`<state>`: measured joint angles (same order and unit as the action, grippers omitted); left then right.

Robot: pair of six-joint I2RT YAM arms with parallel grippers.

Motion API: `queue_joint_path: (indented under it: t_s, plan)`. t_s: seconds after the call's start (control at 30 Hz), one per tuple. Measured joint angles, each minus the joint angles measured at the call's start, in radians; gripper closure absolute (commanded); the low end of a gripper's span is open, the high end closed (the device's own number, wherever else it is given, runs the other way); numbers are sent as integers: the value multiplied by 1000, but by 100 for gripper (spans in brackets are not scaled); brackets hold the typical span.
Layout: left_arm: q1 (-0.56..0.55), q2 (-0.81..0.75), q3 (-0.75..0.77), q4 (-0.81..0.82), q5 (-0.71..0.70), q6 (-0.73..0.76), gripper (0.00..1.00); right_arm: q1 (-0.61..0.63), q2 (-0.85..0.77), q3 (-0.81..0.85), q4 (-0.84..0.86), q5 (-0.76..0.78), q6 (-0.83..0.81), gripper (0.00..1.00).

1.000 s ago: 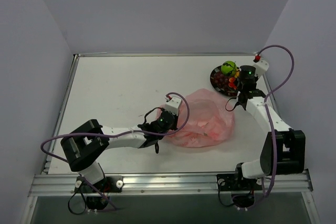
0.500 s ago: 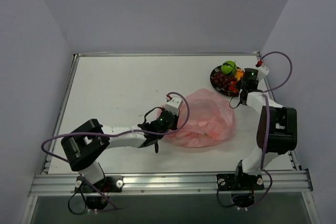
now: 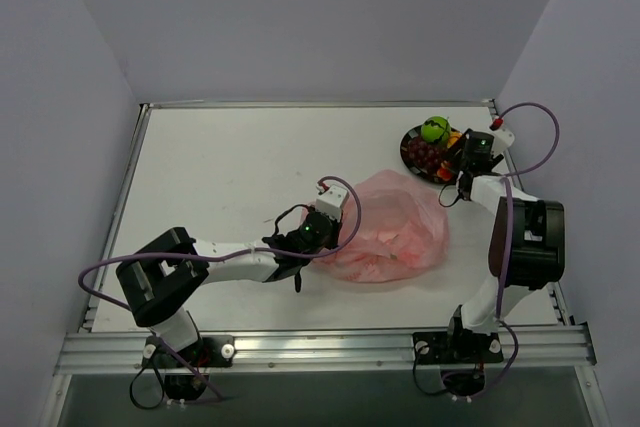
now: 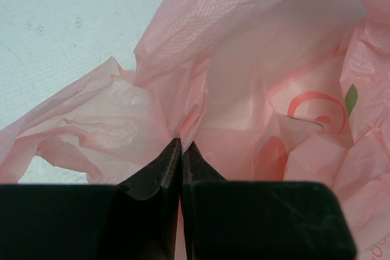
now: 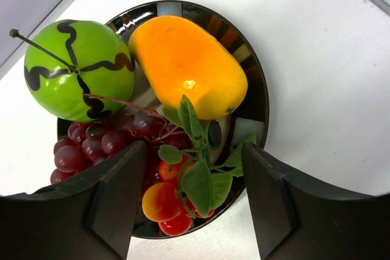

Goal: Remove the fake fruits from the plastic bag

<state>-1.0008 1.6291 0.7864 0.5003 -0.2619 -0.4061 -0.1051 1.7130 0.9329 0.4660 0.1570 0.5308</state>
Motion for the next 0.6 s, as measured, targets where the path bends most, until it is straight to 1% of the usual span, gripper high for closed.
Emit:
queue_joint_path:
  t_s: [0.07, 0.1, 0.17, 0.2, 0.3, 0.5, 0.6]
  plan:
    - [0, 0, 0, 0, 0, -1, 98, -2, -3, 0, -4, -2, 2, 30]
    - [0, 0, 0, 0, 1, -1, 98, -2, -9, 0, -11, -5, 4, 22]
    - [0, 0, 0, 0, 3, -2, 98, -2, -37, 0, -33, -7, 5, 17]
    - [0, 0, 0, 0, 3, -3, 98, -2, -59, -1, -45, -8, 8, 11]
    - [-1, 0, 0, 3, 4, -3, 98, -2, -161, -3, -77, -14, 19, 1]
    - [-31, 17, 10, 4, -5, -3, 98, -2, -383, -7, -117, -37, 42, 0]
    - [-74, 67, 61, -8, -9, -2, 98, -2, -478, -8, -157, -55, 44, 0]
